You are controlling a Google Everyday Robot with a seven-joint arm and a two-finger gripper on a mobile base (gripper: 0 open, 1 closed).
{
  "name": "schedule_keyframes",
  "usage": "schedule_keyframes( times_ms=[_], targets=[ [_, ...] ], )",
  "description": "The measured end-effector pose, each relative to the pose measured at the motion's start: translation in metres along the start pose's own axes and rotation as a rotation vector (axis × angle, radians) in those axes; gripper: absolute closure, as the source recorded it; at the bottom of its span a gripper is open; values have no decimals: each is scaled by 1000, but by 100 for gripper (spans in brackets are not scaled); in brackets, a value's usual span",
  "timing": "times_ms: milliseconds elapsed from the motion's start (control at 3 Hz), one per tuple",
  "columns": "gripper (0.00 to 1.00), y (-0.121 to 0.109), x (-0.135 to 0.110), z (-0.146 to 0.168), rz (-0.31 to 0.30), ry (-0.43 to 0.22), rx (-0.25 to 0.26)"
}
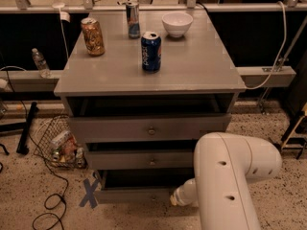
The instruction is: Close bottom drawer
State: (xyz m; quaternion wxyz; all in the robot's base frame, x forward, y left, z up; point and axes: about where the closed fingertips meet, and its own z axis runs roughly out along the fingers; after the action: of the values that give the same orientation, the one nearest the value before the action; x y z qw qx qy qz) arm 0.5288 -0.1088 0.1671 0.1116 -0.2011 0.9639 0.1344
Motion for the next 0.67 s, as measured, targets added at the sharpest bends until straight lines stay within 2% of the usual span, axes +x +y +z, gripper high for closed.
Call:
schedule_keyframes(
  times_ms=[333, 667],
  targets=[
    [100, -2, -1, 0, 0, -6, 4],
    [100, -12, -10, 1, -3, -46, 31]
  ],
)
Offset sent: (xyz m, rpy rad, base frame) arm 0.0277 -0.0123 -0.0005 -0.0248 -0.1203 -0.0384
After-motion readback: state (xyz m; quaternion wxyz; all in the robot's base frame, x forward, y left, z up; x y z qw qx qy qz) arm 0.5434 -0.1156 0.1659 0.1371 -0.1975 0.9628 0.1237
